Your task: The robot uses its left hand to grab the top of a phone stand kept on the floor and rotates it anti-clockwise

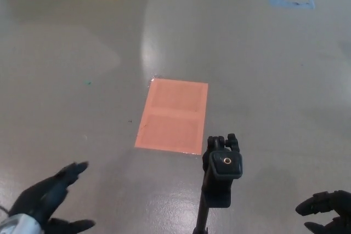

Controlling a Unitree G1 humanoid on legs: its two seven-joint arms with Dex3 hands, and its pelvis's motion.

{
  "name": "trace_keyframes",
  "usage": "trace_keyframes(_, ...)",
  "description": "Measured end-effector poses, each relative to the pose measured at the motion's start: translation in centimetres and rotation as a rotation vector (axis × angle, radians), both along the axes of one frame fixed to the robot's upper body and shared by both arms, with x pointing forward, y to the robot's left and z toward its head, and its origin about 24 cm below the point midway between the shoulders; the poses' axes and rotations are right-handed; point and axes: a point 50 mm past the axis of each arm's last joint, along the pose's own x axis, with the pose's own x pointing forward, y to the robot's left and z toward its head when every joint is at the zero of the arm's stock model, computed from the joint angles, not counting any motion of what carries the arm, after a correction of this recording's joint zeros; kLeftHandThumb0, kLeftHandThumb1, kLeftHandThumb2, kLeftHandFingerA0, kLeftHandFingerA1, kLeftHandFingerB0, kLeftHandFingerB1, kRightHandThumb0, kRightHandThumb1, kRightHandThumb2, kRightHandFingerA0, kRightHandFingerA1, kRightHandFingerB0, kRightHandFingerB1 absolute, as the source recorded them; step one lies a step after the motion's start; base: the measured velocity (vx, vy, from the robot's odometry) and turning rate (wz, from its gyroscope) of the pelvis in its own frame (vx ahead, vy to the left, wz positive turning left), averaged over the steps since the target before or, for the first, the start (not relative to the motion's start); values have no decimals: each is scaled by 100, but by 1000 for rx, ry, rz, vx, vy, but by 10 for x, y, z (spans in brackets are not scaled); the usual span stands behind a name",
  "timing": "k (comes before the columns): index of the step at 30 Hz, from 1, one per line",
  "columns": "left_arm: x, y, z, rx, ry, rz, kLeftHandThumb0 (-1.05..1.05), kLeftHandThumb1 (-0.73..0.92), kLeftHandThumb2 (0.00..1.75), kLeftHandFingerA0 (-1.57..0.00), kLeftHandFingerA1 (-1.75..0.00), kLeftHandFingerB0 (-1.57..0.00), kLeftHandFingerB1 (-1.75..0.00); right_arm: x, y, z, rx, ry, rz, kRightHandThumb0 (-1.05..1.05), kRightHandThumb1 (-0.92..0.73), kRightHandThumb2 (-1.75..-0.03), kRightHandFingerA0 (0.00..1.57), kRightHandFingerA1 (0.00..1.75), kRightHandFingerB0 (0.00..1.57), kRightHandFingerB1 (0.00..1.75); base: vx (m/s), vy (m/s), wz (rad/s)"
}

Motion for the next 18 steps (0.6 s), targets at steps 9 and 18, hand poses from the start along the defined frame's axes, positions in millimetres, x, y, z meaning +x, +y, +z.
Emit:
trace_keyframes(9, -5, -41, 36, -102, -222, -156, -21, 33, 62, -2, -20, 0, -35, 0, 0, 0, 2, 1, 4, -53, -62, -87, 47, 52, 36, 47, 0, 0, 0)
trace_keyframes(18, -19, -77, 77, -193, -433, -300, -7, 35, 67, 0, -13, 0, -37, 1, 1, 0, 2, 2, 9, -53, -63, -87, 46, 52, 35, 47, 0, 0, 0)
